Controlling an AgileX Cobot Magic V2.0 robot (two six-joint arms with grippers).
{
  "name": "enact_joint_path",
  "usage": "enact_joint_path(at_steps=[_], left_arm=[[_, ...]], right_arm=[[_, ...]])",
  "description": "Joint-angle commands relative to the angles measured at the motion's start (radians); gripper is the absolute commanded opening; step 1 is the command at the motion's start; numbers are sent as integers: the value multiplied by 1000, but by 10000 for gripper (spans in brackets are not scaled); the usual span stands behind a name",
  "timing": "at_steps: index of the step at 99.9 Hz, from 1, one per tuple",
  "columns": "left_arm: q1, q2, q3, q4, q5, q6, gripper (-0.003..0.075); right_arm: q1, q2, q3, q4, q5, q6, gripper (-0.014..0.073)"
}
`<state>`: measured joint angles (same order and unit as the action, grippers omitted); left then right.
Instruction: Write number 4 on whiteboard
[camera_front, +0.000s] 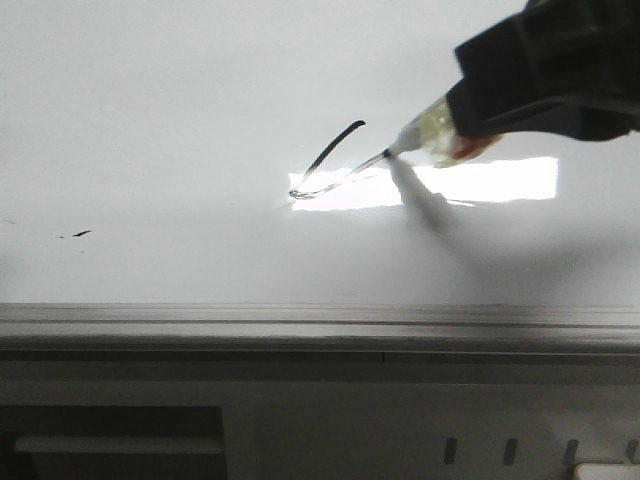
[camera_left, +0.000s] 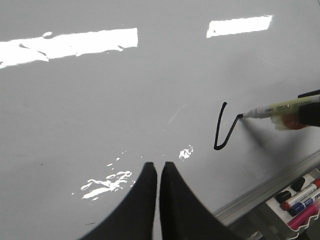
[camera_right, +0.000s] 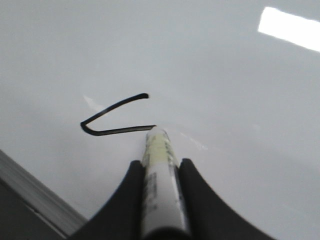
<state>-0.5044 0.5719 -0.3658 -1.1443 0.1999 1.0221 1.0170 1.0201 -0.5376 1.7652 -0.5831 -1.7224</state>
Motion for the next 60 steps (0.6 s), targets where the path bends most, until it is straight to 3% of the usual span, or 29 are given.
enact_joint_path(at_steps=[1, 32, 49, 60], left_arm=[[0, 1, -29, -23, -29, -10, -20], [0, 1, -29, -23, -29, -10, -20], [0, 1, -29, -23, -29, -10, -20], [0, 1, -29, -23, -29, -10, -20]], right_arm=[[-24, -21, 1, 91, -194, -39, -64], [-24, -40, 1, 88, -166, -44, -64], [-20, -71, -12, 44, 12, -71, -64], [-20, -69, -55, 39, 51, -88, -64]])
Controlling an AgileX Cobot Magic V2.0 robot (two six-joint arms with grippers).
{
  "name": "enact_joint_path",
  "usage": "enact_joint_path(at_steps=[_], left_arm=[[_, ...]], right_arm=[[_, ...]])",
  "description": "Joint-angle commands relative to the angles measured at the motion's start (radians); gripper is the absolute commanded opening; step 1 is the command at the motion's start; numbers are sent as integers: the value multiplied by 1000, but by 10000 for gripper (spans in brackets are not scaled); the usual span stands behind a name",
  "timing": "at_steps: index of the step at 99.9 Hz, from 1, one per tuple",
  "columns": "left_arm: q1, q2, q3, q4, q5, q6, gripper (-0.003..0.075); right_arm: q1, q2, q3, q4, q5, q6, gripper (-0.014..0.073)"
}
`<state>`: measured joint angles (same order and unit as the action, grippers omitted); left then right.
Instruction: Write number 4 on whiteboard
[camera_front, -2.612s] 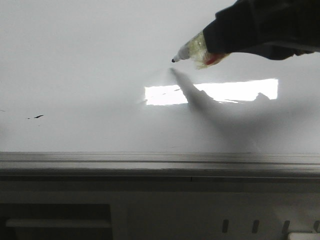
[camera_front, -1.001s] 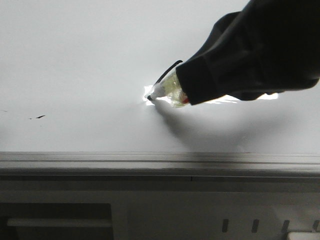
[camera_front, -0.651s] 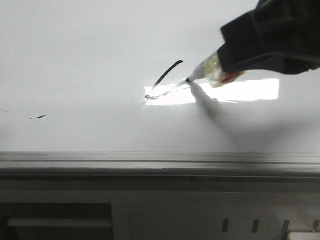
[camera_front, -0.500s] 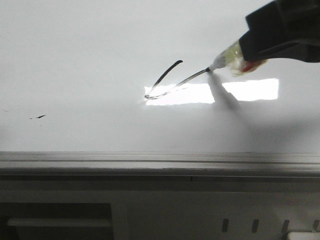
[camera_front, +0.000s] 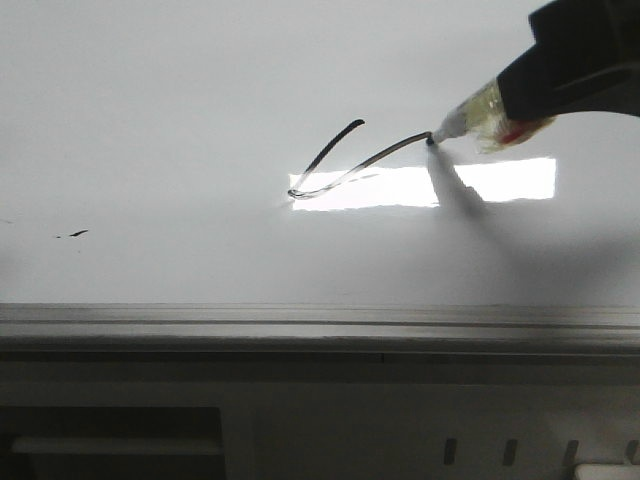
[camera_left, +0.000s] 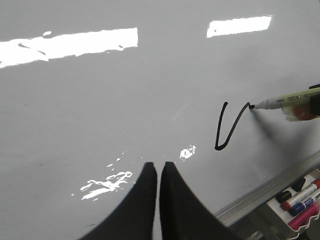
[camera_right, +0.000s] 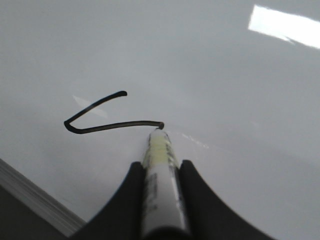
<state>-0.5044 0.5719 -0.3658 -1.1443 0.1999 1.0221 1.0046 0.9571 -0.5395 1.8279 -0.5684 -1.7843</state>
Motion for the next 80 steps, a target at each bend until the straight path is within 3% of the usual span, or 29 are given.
enact_joint_path(at_steps=[1, 20, 80], left_arm=[[0, 1, -29, -23, -29, -10, -20], [0, 1, -29, -23, -29, -10, -20], [0, 1, -29, -23, -32, -10, -20]], right_arm=[[-8, -6, -59, -25, 36, -26, -64], [-8, 3, -106, -94, 113, -31, -64], [-14, 96, -109, -96, 59, -31, -64]])
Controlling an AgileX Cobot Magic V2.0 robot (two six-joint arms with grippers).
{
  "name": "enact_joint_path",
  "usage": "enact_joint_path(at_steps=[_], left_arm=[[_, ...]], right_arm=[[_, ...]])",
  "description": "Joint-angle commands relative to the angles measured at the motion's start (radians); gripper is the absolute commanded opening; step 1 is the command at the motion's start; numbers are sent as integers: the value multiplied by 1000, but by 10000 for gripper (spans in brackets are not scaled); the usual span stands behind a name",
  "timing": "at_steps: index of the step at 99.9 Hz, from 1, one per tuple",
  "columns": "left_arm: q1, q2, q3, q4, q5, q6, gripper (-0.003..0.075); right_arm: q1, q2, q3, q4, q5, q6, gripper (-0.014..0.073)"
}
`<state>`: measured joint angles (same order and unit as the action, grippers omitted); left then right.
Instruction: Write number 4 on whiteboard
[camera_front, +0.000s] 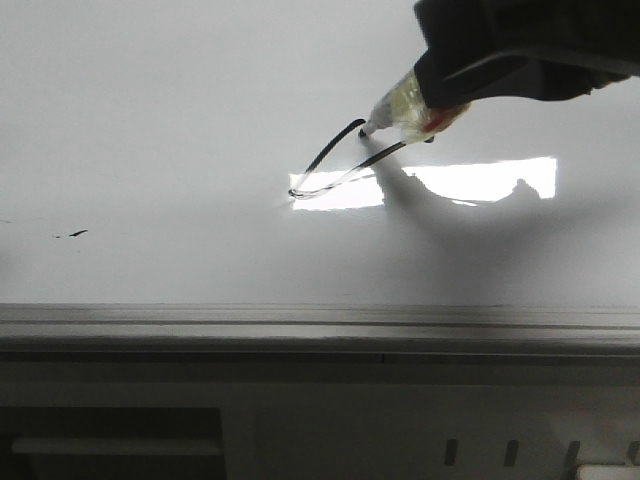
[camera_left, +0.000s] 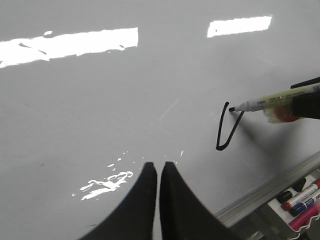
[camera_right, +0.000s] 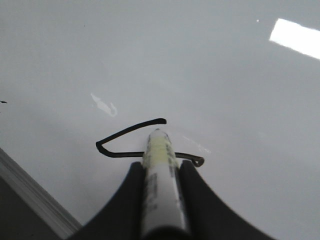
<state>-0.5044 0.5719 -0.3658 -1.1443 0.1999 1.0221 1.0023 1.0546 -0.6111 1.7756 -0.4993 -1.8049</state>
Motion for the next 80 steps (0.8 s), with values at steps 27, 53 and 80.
enact_joint_path(at_steps=[27, 53, 80], left_arm=[[0, 1, -29, -23, -30, -10, -20], [0, 1, -29, -23, -29, -10, -20], [0, 1, -29, -23, -29, -10, -20]], right_arm=[[-12, -2, -37, -4, -11, -10, -64], [-12, -2, -37, 8, -11, -10, -64], [-12, -2, -37, 28, -13, -10, -64]])
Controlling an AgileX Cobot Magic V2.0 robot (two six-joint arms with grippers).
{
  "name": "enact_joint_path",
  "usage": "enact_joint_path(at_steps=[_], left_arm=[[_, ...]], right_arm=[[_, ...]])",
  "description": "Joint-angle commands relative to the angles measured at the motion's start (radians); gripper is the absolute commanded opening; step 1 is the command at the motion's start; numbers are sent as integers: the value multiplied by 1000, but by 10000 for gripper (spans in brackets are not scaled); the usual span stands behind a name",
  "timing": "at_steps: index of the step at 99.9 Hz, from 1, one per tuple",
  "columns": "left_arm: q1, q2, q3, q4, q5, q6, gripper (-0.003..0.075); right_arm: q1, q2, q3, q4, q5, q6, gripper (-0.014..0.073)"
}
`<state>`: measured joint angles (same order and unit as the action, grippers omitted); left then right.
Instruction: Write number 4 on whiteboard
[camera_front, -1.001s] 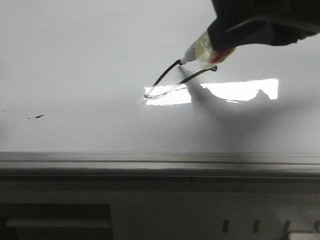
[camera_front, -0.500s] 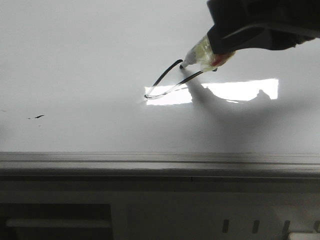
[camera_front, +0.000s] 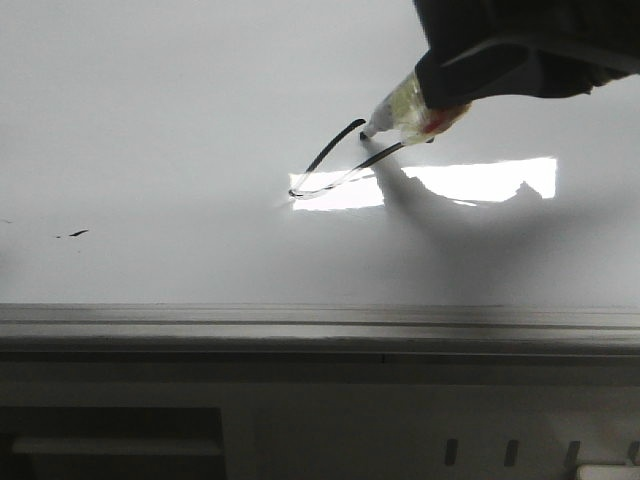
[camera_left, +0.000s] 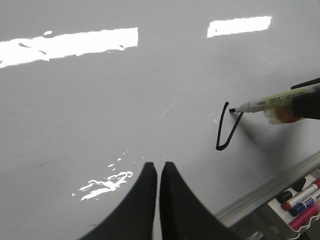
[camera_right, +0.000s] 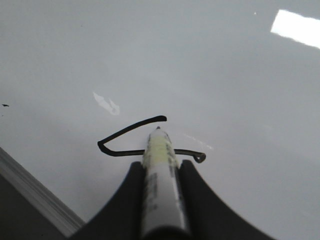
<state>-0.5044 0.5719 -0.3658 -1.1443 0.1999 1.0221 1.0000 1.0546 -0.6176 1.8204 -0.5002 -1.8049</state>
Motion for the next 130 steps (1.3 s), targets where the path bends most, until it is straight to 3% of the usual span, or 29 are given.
enact_joint_path(at_steps=[1, 36, 58, 92, 111, 130], left_arm=[[0, 1, -29, -23, -29, -10, -20], [0, 1, -29, -23, -29, -10, -20], [0, 1, -29, -23, -29, -10, -20], [0, 1, -29, -24, -29, -10, -20], [0, 1, -29, -27, -29, -10, -20], [0, 1, -29, -27, -16, -10, -20]], right_arm=[[-9, -2, -31, -17, -12, -10, -64], [9, -2, 0, 36, -21, -13, -64], [91, -2, 90, 36, -15, 98, -64], [105, -10, 88, 36, -32, 101, -64], [105, -76, 8, 17, 54, 60, -64], [106, -105, -71, 15, 172, -66, -64]])
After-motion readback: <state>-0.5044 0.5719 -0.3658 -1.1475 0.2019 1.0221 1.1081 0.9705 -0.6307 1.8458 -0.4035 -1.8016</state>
